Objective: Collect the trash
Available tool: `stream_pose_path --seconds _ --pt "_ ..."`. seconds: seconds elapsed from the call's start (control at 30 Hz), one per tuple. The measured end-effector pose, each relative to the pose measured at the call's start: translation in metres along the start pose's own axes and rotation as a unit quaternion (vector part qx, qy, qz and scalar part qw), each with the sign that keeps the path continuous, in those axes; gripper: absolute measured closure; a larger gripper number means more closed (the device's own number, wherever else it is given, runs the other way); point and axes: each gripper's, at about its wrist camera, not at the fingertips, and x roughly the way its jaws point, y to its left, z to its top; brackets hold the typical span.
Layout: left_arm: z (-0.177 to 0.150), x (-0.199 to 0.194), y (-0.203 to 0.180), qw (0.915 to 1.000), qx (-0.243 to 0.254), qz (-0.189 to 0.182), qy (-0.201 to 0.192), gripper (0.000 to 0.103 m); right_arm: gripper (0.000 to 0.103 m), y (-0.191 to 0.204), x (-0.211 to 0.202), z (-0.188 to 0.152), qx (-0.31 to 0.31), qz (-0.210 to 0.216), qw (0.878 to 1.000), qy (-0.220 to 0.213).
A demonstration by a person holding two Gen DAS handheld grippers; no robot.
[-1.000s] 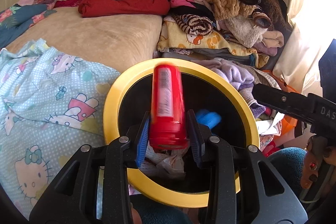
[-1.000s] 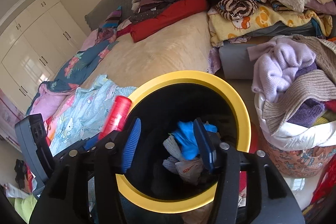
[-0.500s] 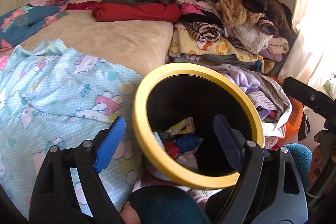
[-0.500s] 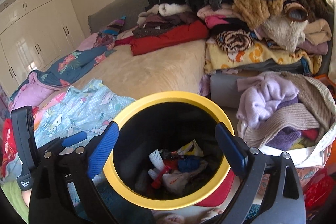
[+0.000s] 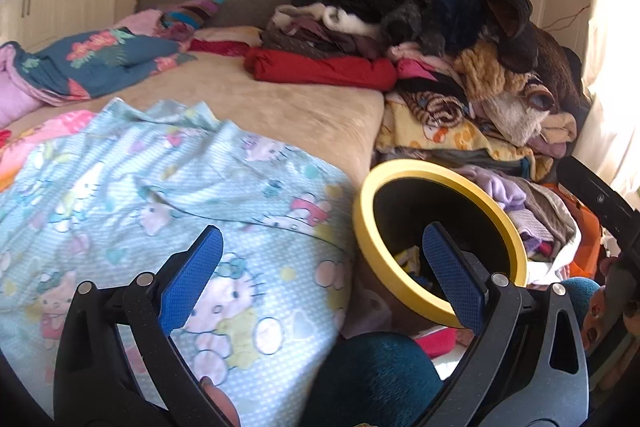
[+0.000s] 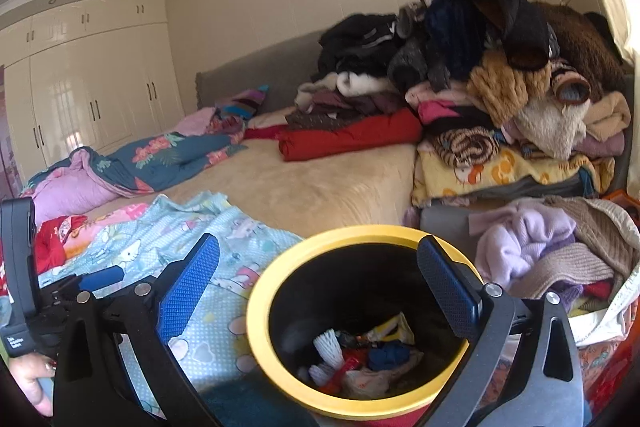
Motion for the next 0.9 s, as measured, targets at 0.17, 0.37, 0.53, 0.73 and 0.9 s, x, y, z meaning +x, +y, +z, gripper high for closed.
stream_pose_path --seconds 0.17,0.37,0.53,0.73,0.9 --pt "-0.002 -0.029 0.01 0.9985 -0.002 0.031 -0.045 0.011 0.006 0.021 -0.015 -0.009 -0.021 0.002 0.999 -0.044" --pt "-0.008 -0.05 0.012 0.9966 0.005 0.038 -0.073 0.011 0.006 0.03 -0.023 -0.011 -0.031 0.004 0.998 -0.061" --pt "-0.009 -0.054 0.017 0.9958 -0.002 0.041 -0.081 0.011 0.006 0.031 -0.023 -0.013 -0.029 0.002 0.998 -0.063" --pt "-0.011 -0.055 0.018 0.9956 -0.006 0.043 -0.084 0.011 0.006 0.033 -0.022 -0.015 -0.032 -0.001 0.997 -0.066" --pt "-0.011 -0.056 0.018 0.9955 -0.005 0.043 -0.084 0.011 0.006 0.032 -0.023 -0.015 -0.031 -0.004 0.997 -0.069"
